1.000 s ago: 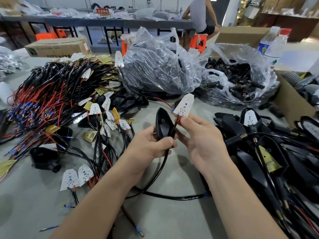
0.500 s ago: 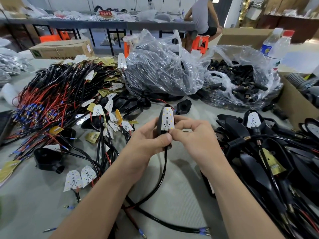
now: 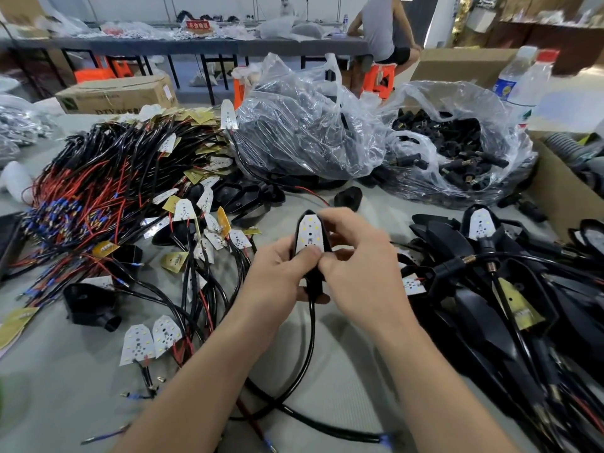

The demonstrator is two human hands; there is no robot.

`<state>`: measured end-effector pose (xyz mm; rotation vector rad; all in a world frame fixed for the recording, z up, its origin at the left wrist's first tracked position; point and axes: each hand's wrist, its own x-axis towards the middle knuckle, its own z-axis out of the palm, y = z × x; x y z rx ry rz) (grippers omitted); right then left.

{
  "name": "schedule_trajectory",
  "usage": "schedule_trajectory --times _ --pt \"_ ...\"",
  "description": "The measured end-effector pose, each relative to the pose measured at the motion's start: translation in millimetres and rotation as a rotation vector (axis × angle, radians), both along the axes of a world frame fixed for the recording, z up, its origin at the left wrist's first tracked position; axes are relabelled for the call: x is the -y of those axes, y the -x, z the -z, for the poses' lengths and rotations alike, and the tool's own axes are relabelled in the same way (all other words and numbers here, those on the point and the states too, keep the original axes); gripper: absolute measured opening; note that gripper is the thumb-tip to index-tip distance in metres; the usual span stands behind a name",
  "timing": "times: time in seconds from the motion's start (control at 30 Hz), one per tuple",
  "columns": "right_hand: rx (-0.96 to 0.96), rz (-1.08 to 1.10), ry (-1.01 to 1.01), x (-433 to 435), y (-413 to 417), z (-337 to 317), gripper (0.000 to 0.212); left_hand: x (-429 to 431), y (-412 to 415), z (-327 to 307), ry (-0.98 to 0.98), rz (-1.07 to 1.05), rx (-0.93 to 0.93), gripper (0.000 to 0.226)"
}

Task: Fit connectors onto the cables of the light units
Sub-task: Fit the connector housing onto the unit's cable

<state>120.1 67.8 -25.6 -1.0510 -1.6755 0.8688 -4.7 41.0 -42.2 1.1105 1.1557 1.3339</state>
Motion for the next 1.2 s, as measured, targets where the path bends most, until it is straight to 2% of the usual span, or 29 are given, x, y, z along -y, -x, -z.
schedule_trajectory --times 0.13,0.2,0.23,0.37,0.47,0.57,0.63,0.7,0.77,0.83,0.93,1.0,1.07,1.13,1.2 --pt "-0.188 -0.168 0.245 -7.4 -3.4 2.0 0.051 0.9 -1.1 -0.1 0.026 0.006 0.007 0.024" --pt "-0.337 -0.252 0.398 -7.4 -0.7 2.1 0.047 0.5 -0.8 2.1 0.055 0.001 -0.018 0.035" --pt "-0.352 -0.249 0.428 -7.5 0.6 1.8 0.041 0.1 -0.2 3.1 0.064 -0.003 -0.044 0.042" --pt "-0.230 -0.056 0.246 -10.7 1.6 4.5 0.017 0.8 1.1 5.6 0.073 0.020 -0.078 0.055" --pt "-0.389 0.080 0.222 -15.8 -2.8 1.3 0.027 1.4 -1.0 9.3 0.144 0.072 -0.100 0.054" --pt "-0.600 0.226 0.241 -21.8 -14.1 -4.7 0.019 2.8 1.5 6.1 0.217 0.114 -0.125 0.032" --pt "-0.655 0.297 0.255 -24.5 -22.4 -6.0 0.009 2.9 7.0 3.0 0.190 0.107 -0.144 0.016" --pt "-0.644 0.305 0.288 -25.9 -27.6 -4.7 0.013 1.4 14.6 1.0 0.125 -0.001 -0.249 0.027" --pt "-0.556 0.226 0.321 -26.3 -28.8 -3.2 0.020 1.5 23.5 0.4 -0.010 -0.206 -0.595 0.030" --pt "-0.352 0.090 0.358 -24.9 -30.3 -0.7 0.017 5.6 28.7 -1.6 -0.200 -0.381 -0.937 0.024" --pt "-0.070 -0.163 0.434 -20.2 -32.5 3.6 0.018 6.9 34.2 -3.4 -0.386 -0.472 -1.099 0.024" --pt "0.012 -0.280 0.458 -16.6 -30.5 4.7 0.010 6.0 32.4 -2.2 -0.422 -0.496 -1.140 0.025" --pt "0.007 -0.240 0.440 -16.1 -28.2 5.2 0.012 4.7 28.5 -2.4 -0.359 -0.626 -1.102 0.037" --pt "-0.045 -0.159 0.410 -17.2 -27.6 5.8 0.013 3.3 32.5 -2.0 -0.244 -0.822 -0.973 0.040" --pt "-0.062 -0.122 0.393 -18.3 -27.5 6.7 0.009 -1.5 39.9 -2.7 -0.054 -0.805 -0.699 0.023"
